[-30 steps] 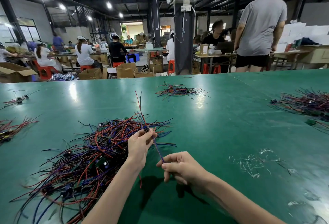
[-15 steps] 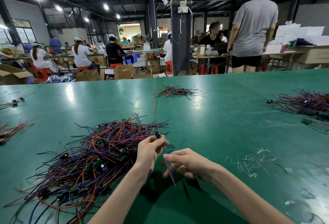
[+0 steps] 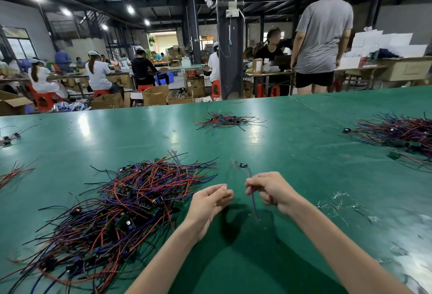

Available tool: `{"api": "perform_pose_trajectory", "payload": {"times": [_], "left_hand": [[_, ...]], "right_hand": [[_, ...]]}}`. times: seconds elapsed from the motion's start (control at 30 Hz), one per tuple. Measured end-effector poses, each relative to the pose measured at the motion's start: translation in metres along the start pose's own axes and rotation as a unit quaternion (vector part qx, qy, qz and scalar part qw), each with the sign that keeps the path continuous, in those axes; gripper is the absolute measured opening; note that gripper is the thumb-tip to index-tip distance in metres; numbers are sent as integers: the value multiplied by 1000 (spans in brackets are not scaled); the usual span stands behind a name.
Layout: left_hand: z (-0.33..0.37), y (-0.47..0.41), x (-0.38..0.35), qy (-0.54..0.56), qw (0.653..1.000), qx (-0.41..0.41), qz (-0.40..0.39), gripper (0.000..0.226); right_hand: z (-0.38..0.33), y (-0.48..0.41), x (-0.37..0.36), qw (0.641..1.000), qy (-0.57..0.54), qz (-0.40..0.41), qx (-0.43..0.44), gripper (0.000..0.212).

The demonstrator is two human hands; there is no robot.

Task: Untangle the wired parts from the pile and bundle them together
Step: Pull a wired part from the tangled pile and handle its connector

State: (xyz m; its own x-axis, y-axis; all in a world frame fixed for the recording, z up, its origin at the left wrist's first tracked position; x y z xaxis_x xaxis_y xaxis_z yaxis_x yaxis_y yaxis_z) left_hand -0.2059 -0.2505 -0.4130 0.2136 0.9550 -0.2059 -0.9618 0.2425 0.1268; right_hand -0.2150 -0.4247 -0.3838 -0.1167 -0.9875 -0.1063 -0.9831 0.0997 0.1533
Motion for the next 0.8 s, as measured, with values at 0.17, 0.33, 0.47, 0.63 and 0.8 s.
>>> {"api": "perform_pose_trajectory", "payload": {"times": [0.17, 0.33, 0.47, 0.63, 0.8], "left_hand": [[0, 0, 3, -6, 1000, 3, 0, 17], [1, 0, 3, -5, 1000, 7, 3, 17], [1, 0, 2, 4, 1000, 10, 3, 16], [1, 0, 3, 2, 1000, 11, 5, 17], [1, 0, 4, -8, 1000, 11, 7, 17]], "right_hand": [[6, -14, 52, 986, 86, 104, -94, 19], [6, -21, 77, 954, 218, 200, -54, 23], [5, -21, 84, 924, 303, 230, -28, 15], [7, -22, 93, 914, 311, 257, -44, 10], [7, -24, 101, 901, 341, 262, -59, 20]]}}
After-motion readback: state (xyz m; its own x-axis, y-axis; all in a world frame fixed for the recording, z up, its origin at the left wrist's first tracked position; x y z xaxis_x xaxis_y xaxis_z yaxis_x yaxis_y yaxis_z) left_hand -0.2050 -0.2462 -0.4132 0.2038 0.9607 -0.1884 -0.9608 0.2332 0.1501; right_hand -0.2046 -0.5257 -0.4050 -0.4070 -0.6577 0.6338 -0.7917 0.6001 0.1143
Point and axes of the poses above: each hand's wrist, its own y-axis away from the middle knuckle, its own x-axis out of the back of the hand, z = x × y, the point moved 1 cm from there along -y, towards the middle knuckle, and after that the axes turned 9 degrees about -y, right-handed, at the moved point
